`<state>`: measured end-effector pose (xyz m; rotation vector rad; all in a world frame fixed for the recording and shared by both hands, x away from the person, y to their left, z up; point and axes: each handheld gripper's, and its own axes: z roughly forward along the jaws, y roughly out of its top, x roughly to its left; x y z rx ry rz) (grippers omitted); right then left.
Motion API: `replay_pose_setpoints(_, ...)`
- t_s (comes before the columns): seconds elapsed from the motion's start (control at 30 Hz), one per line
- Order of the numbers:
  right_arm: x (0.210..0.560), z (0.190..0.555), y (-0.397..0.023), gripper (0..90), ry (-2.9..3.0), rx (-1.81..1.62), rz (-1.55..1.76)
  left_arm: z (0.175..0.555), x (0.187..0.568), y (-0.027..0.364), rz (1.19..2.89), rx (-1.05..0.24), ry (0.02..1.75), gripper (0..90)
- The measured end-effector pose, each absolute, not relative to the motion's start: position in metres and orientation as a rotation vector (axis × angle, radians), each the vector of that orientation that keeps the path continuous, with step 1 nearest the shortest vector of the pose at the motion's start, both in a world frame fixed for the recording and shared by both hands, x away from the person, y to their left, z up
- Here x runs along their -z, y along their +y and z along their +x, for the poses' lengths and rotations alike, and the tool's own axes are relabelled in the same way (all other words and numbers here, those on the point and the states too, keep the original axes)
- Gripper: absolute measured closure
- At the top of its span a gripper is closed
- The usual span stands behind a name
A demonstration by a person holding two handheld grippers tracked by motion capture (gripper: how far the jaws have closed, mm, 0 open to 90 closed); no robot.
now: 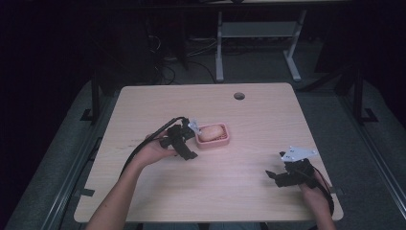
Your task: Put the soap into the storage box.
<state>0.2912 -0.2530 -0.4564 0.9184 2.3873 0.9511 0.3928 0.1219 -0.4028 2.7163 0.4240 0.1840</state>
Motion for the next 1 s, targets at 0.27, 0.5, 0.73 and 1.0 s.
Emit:
replay_pose_setpoints(0.27,0.457,0.291,-0.252,14.0,2.390,-0.941,0.917,0.385,0.403,0.129,2.692,-0.198,0.430,21.7)
replay_pose_setpoints(0.5,0.456,0.291,-0.253,13.9,2.384,-0.945,0.926,0.378,0.407,0.138,2.679,-0.196,0.443,22.1)
replay_pose_setpoints(0.73,0.456,0.292,-0.252,14.0,2.385,-0.948,0.927,0.370,0.407,0.145,2.669,-0.200,0.447,21.6)
replay_pose_setpoints(1.0,0.456,0.291,-0.254,13.9,2.374,-0.962,0.948,0.363,0.408,0.151,2.673,-0.214,0.436,21.6)
